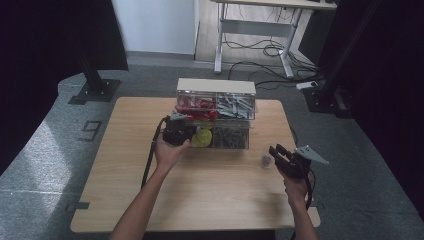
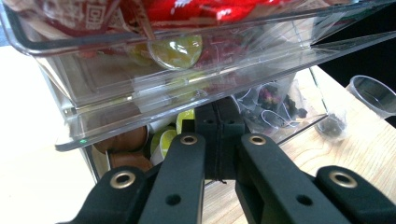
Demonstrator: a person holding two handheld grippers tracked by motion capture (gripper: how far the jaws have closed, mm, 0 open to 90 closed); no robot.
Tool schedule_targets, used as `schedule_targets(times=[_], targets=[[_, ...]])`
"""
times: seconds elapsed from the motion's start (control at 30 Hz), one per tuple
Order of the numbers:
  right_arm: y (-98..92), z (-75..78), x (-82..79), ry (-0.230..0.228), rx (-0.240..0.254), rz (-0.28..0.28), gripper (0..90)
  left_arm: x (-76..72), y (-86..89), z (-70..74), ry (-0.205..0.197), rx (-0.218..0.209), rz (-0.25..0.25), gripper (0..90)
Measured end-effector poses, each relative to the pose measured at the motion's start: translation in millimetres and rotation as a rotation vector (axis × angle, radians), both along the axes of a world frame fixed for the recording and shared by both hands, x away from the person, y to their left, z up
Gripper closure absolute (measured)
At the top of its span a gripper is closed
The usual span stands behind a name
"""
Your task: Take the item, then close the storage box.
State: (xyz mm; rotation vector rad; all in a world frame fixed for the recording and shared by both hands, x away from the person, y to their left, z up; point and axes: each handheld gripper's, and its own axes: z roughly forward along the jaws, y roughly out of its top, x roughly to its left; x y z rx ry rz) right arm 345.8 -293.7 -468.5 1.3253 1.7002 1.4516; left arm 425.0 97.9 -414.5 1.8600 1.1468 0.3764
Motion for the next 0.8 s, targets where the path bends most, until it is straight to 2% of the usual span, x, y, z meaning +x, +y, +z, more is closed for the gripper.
schedule_targets(times=[0.4, 0.5, 0.8], targets=[[9.1, -15.4, -9.6, 0.020, 0.034, 0.045, 60.0, 0.9, -2.2, -2.2, 0.003, 0.008, -0.001, 90.0], [12.3, -17.4, -11.3, 0.028, 0.017, 0.057, 59.4, 0.8, -2.9, -2.8, 0.000, 0.007, 0.000, 90.0], [10.2, -22.3, -15.0, 0.041, 0.031, 0.062, 59.4, -1.1, 0.1, -9.1, 0.009, 0.008, 0.000, 90.0]])
